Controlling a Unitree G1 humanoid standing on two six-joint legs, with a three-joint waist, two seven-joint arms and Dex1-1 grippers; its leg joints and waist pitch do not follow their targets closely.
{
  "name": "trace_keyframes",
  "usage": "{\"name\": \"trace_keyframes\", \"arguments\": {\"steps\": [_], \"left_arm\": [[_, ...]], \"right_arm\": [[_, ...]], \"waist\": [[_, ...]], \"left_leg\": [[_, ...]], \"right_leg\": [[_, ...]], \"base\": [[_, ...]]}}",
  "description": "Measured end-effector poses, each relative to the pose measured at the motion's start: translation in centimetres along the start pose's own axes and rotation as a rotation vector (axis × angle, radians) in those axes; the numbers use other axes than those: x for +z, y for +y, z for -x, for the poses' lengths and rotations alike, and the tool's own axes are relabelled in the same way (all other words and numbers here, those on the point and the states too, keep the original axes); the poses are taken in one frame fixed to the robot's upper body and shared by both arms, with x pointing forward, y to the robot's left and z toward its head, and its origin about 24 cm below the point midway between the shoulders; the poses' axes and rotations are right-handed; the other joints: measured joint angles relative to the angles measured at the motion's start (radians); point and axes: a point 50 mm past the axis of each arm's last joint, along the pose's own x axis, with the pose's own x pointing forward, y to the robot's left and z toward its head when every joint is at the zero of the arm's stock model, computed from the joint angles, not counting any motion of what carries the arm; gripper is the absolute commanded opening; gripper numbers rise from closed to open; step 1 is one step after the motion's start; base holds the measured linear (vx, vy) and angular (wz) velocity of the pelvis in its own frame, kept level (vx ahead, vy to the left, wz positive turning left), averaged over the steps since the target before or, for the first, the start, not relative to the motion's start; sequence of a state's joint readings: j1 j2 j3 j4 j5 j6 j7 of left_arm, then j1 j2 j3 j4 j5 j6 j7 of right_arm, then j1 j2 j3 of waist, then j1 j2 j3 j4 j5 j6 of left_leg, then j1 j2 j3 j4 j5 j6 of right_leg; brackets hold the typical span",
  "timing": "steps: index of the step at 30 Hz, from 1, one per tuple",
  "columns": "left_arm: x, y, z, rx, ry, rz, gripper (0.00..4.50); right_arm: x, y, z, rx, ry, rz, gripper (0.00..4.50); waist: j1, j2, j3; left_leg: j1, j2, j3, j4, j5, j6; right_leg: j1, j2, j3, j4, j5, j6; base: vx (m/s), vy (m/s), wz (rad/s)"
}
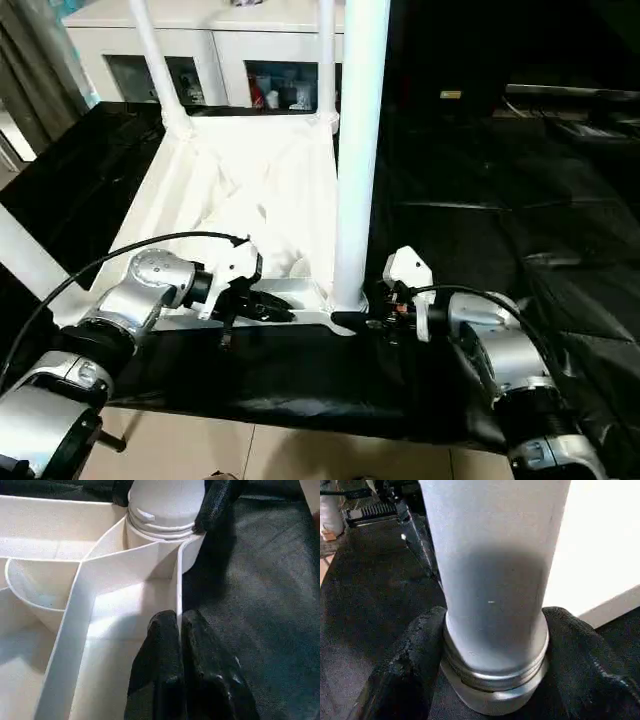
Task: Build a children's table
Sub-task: Rotate leg to tighten
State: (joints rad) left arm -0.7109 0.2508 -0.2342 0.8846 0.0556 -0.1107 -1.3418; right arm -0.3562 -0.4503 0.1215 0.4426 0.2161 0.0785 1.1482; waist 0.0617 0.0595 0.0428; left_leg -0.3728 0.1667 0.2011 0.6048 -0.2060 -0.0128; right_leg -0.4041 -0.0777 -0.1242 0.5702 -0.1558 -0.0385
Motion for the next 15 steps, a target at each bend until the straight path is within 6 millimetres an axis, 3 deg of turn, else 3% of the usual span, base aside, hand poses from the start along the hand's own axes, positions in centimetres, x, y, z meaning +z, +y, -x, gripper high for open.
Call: {"name": "trace_keyframes", "arguments": {"steps": [6, 9, 15], "left_arm": [[0.2, 0.5, -1.2, 0.124, -0.016, -0.005, 0.00], [0.6, 1.0, -2.5, 0.236, -0.026, 0.012, 0.00], [1.7, 1.7, -4.8, 0.407, -0.027, 0.047, 0.00]], "right_arm": [[-0.7, -0.7, -0.7, -0.171, -0.039, -0.032, 2.72], [-0.7, -1.7, -1.8, -0.349, -0.065, -0.065, 2.72], [-0.4, -2.6, -4.4, -0.641, -0.099, -0.130, 2.72]], "waist": [[-0.006, -0.001, 0.000], [-0.030, -0.003, 0.001], [-0.059, -0.001, 0.000]], "left_leg": [[0.004, 0.000, 0.000, 0.003, 0.000, -0.001], [0.007, 0.000, 0.000, 0.004, -0.003, -0.006], [0.008, -0.001, -0.001, 0.004, -0.003, -0.007]], "right_leg": [[0.003, 0.000, 0.000, 0.002, -0.002, 0.003], [0.006, 0.000, 0.001, 0.001, -0.002, 0.003], [0.008, 0.000, 0.001, -0.001, -0.002, 0.003]], "base": [[0.000, 0.000, 0.00], [0.000, 0.000, 0.00], [0.000, 0.000, 0.00]]}}
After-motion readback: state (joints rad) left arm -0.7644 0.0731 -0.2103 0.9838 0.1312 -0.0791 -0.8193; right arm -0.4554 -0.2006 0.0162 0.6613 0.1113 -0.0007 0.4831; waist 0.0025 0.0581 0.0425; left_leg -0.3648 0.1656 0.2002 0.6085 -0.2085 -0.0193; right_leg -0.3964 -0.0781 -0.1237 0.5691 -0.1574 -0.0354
